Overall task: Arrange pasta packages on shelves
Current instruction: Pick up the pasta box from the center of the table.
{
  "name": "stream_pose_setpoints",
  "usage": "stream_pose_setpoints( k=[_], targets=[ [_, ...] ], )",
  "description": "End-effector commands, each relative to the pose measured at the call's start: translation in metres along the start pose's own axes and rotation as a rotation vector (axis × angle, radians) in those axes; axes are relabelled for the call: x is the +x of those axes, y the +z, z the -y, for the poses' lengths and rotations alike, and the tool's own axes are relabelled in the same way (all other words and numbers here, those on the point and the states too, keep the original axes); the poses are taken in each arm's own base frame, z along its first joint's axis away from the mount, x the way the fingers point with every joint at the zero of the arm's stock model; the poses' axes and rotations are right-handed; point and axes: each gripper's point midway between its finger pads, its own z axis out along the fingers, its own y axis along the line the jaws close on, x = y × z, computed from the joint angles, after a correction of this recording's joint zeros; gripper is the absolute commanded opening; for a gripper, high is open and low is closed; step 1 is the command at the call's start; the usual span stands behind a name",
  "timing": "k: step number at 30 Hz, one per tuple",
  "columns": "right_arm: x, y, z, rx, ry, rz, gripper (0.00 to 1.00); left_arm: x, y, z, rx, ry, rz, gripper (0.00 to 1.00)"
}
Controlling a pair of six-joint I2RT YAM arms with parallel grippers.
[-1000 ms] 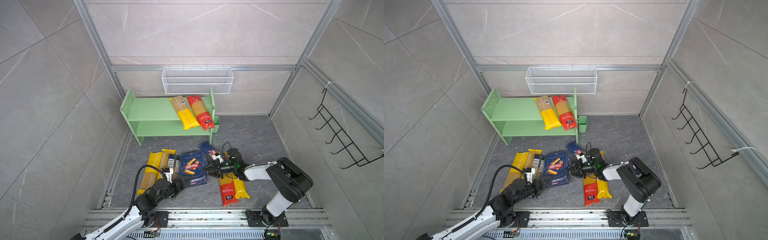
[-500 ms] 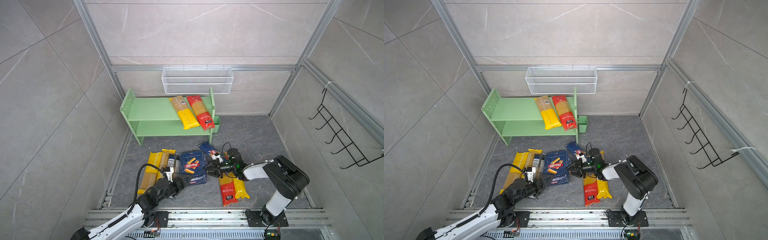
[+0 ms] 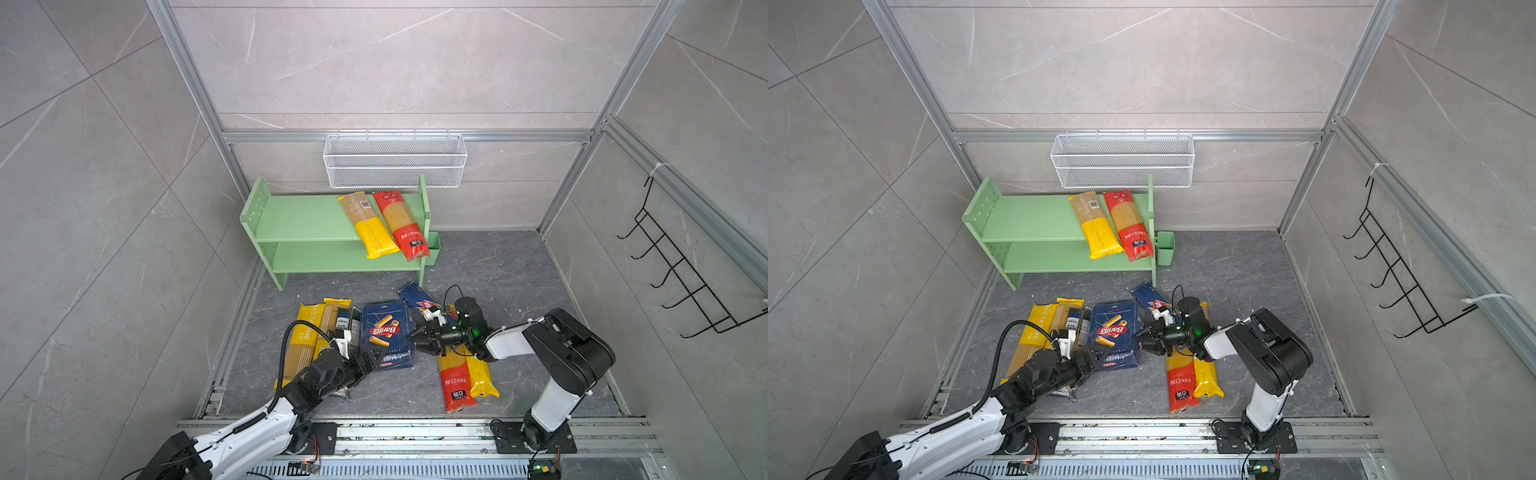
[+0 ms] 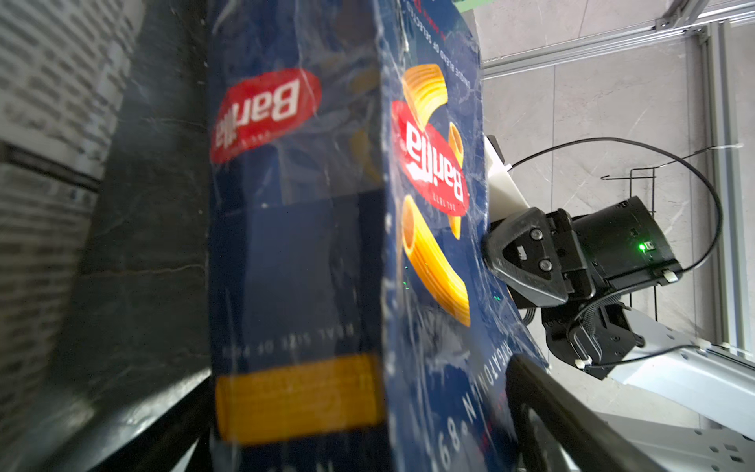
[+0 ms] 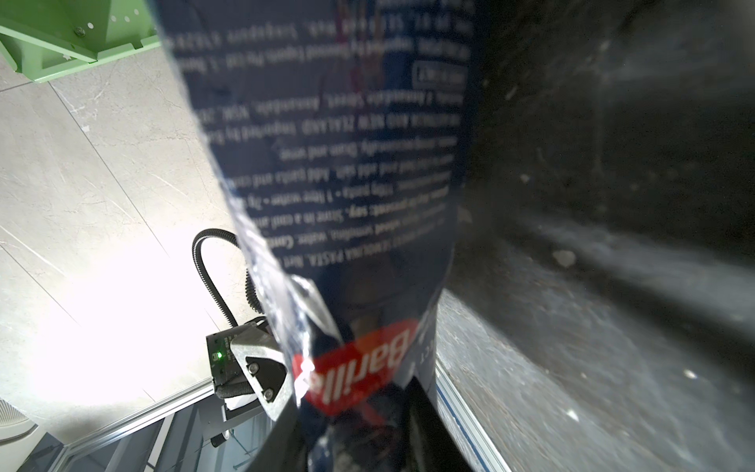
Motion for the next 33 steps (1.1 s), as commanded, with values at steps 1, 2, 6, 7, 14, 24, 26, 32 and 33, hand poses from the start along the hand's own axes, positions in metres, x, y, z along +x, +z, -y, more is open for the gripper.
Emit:
stream_pose_setpoints(
  k=[1, 2, 6, 7, 14, 24, 26, 32, 33],
  targets=[
    [0.008, -0.002, -0.009, -0.044, -0.075, -0.052, 0.34, -0.011, 0.003, 0.037, 0.113, 0.055, 0.012, 1.0],
    [0.008, -0.003, -0.008, -0.043, -0.073, -0.052, 0.34, -0.012, 0.004, 0.038, 0.118, 0.056, 0.015, 1.0],
    [0.009, -0.003, -0.002, -0.034, -0.065, -0.058, 0.34, -0.017, 0.004, 0.045, 0.137, 0.064, 0.03, 1.0],
    [0.009, -0.003, -0.001, -0.03, -0.062, -0.059, 0.34, -0.018, 0.004, 0.046, 0.139, 0.071, 0.031, 0.99],
    [0.007, 0.0, 0.003, -0.02, -0.055, -0.063, 0.34, -0.022, 0.008, 0.06, 0.174, 0.099, 0.031, 0.92],
    [0.01, -0.001, 0.012, -0.005, -0.046, -0.07, 0.41, -0.019, 0.024, 0.07, 0.206, 0.092, -0.023, 0.52],
    [0.012, -0.002, 0.013, -0.001, -0.048, -0.073, 0.5, -0.019, 0.022, 0.07, 0.203, 0.093, -0.02, 0.48],
    [0.02, -0.009, 0.008, 0.043, -0.102, -0.074, 0.97, -0.021, 0.009, 0.074, 0.2, 0.123, 0.008, 0.35],
    [0.022, -0.011, 0.007, 0.063, -0.116, -0.074, 0.99, -0.022, 0.006, 0.075, 0.202, 0.127, 0.013, 0.32]
  ],
)
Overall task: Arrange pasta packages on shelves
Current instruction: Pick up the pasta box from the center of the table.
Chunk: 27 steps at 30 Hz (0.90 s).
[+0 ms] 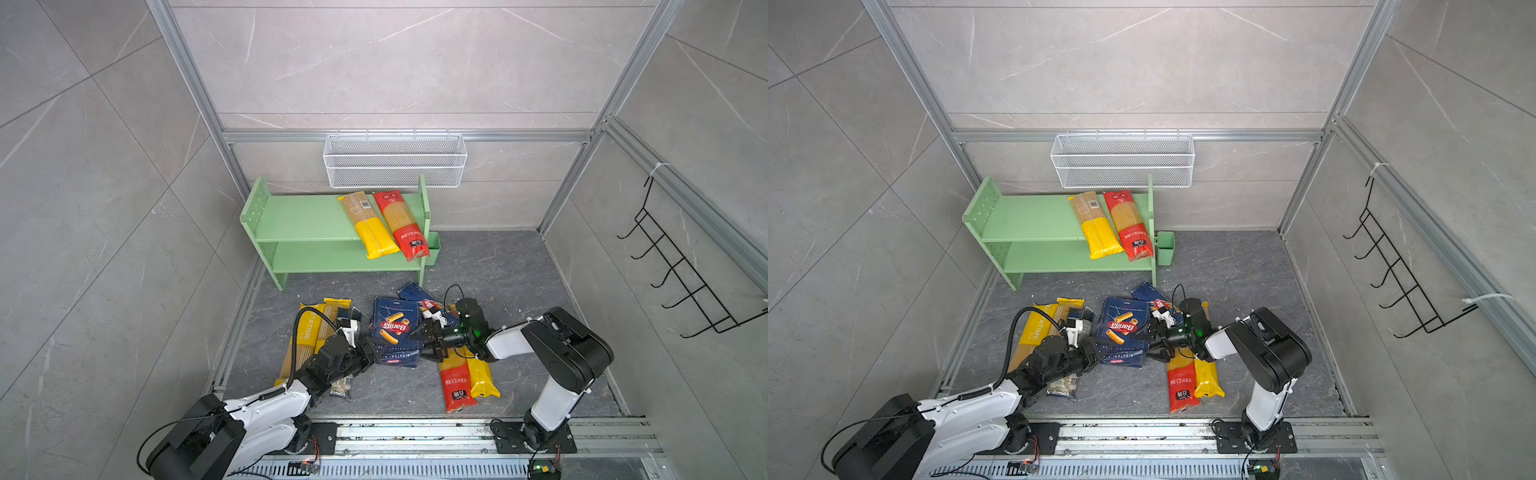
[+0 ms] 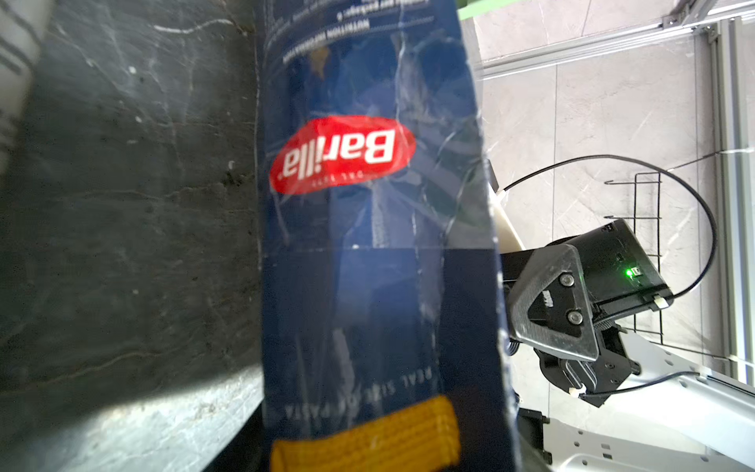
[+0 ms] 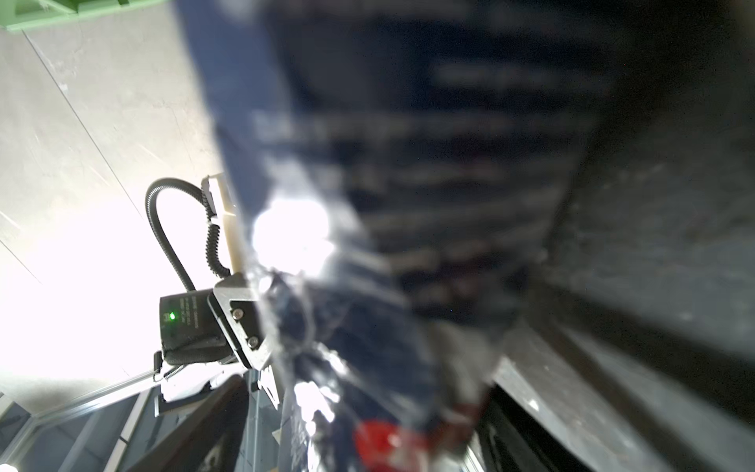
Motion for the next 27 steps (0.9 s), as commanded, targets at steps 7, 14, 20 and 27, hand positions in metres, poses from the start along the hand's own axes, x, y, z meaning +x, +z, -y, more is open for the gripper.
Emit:
stream_pose_setpoints(
  k=[7, 14, 20, 27],
  targets=[
    [0.026, -0.024, -0.031, 0.135, -0.158, -0.026, 0.99, -0.012, -0.025, 0.065, 0.194, 0.124, 0.048, 0.24],
    [0.03, -0.051, -0.033, 0.351, -0.276, 0.028, 0.99, -0.014, -0.048, 0.081, 0.198, 0.166, 0.074, 0.23],
    [0.026, -0.062, -0.028, 0.457, -0.315, 0.055, 0.99, -0.016, -0.083, 0.1, 0.183, 0.225, 0.101, 0.22],
    [0.019, -0.063, -0.016, 0.507, -0.319, 0.067, 0.99, -0.021, -0.127, 0.127, 0.156, 0.293, 0.144, 0.22]
  ],
)
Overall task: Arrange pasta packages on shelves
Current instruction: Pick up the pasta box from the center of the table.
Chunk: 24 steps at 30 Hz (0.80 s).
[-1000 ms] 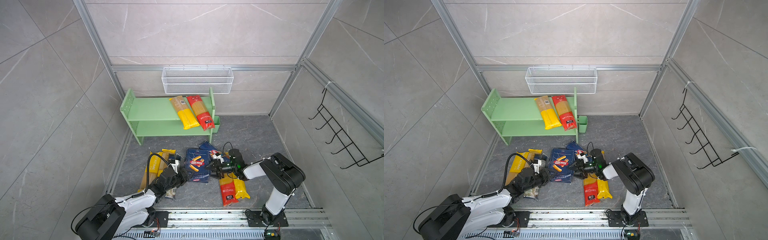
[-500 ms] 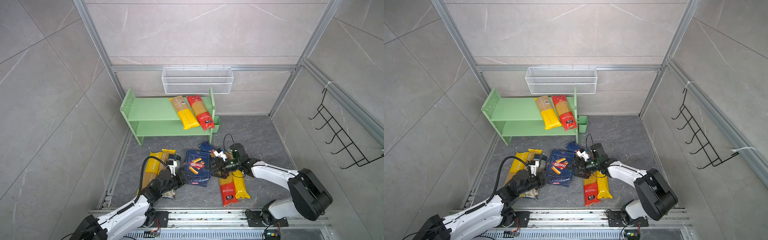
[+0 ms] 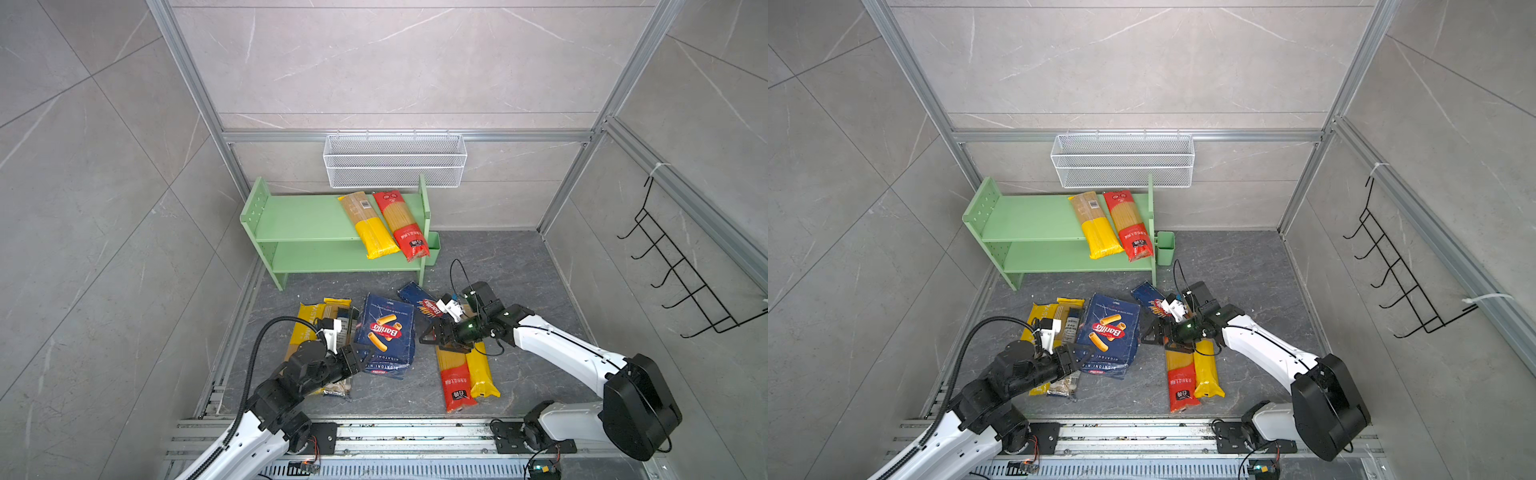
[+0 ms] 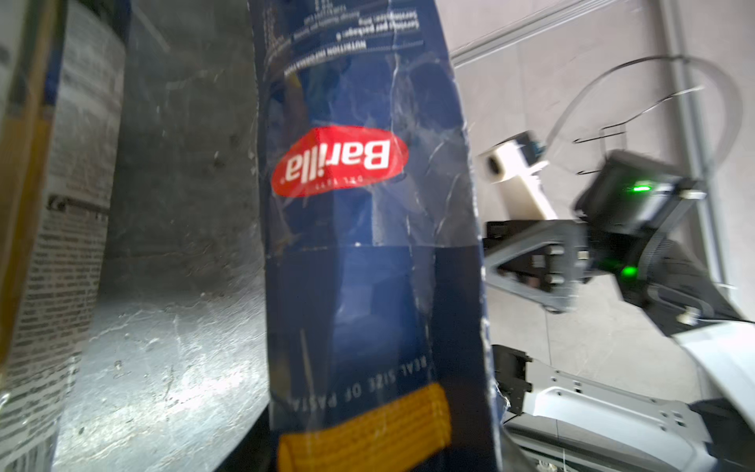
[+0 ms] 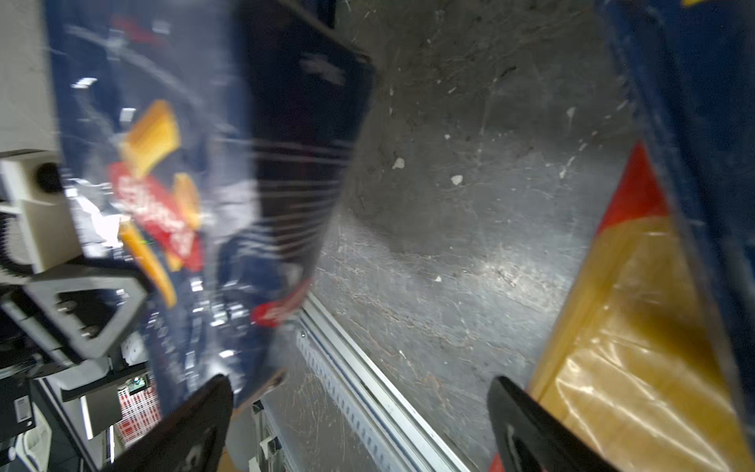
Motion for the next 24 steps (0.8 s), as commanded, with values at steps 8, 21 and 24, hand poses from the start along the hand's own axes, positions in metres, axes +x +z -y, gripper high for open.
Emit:
stream_pose_setpoints(
  k=[8, 21, 24],
  targets=[
    [-0.005, -0.008, 0.012, 0.114, -0.058, 0.021, 0.99, -0.043, -0.056, 0.087, 0.144, 0.187, 0.143, 0.2],
    [-0.015, -0.031, 0.019, 0.26, -0.137, 0.076, 0.99, -0.081, -0.103, 0.123, 0.041, 0.329, 0.27, 0.17],
    [-0.014, -0.031, 0.018, 0.259, -0.147, 0.075, 0.99, -0.093, -0.112, 0.137, 0.029, 0.372, 0.307, 0.16]
  ],
)
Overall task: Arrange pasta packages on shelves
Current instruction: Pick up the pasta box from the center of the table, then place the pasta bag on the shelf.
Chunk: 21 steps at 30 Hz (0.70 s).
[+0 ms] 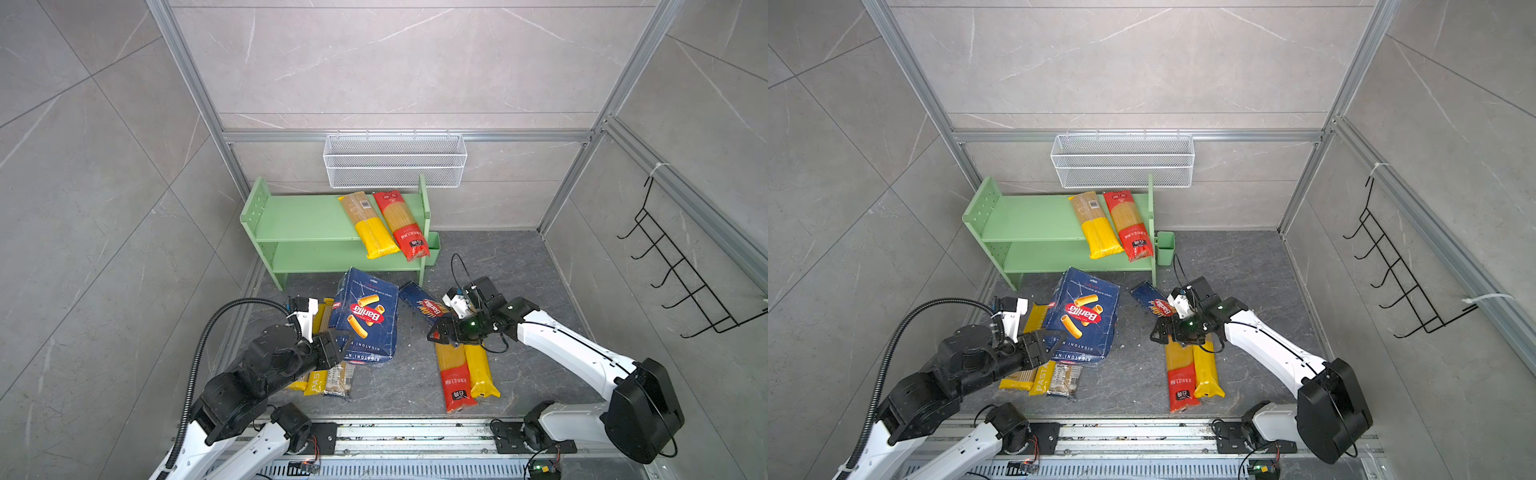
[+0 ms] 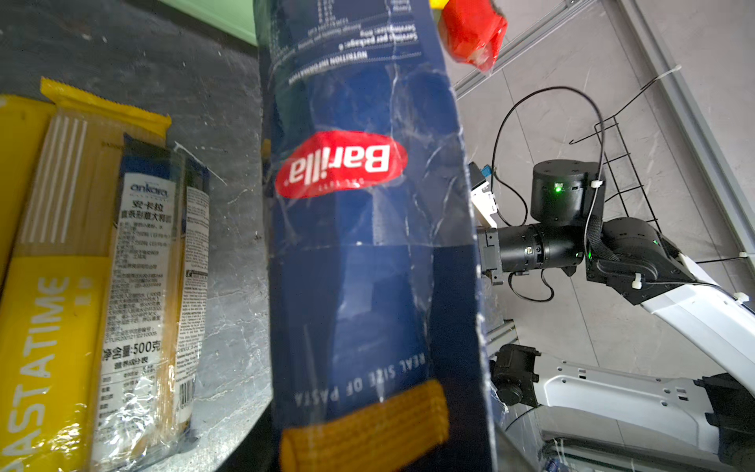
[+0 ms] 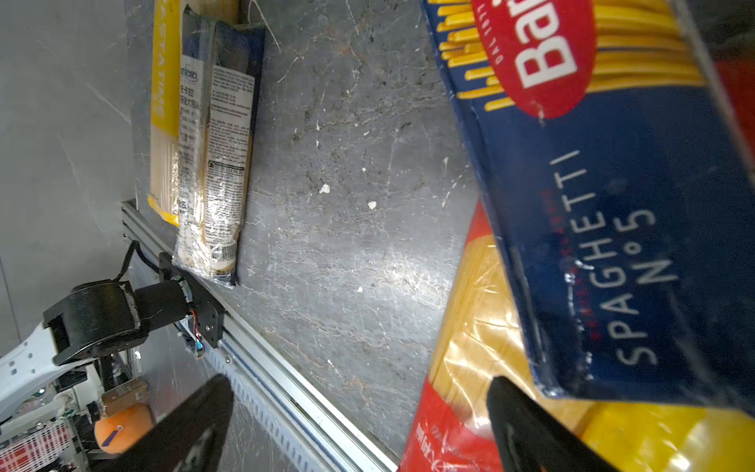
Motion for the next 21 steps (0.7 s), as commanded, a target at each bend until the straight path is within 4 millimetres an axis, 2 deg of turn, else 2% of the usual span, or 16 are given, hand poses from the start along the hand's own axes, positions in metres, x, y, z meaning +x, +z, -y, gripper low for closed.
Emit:
stream_pose_setpoints(
  k=[1, 9, 16, 21],
  targets=[
    [-0.002, -0.009, 0.0, 0.033, -0.043, 0.015, 0.99, -0.064, -0.039, 0.052, 0.137, 0.12, 0.251, 0.16],
    [-0.007, -0.008, 0.005, 0.066, -0.064, 0.026, 0.99, -0.116, -0.05, 0.069, 0.04, 0.214, 0.39, 0.14],
    [-0.012, -0.006, -0.001, 0.037, -0.079, 0.029, 0.99, -0.155, -0.039, 0.092, -0.005, 0.258, 0.41, 0.13],
    [-0.015, -0.011, -0.003, 0.045, -0.108, 0.041, 0.99, -0.192, -0.028, 0.078, -0.06, 0.2, 0.392, 0.1]
  ],
)
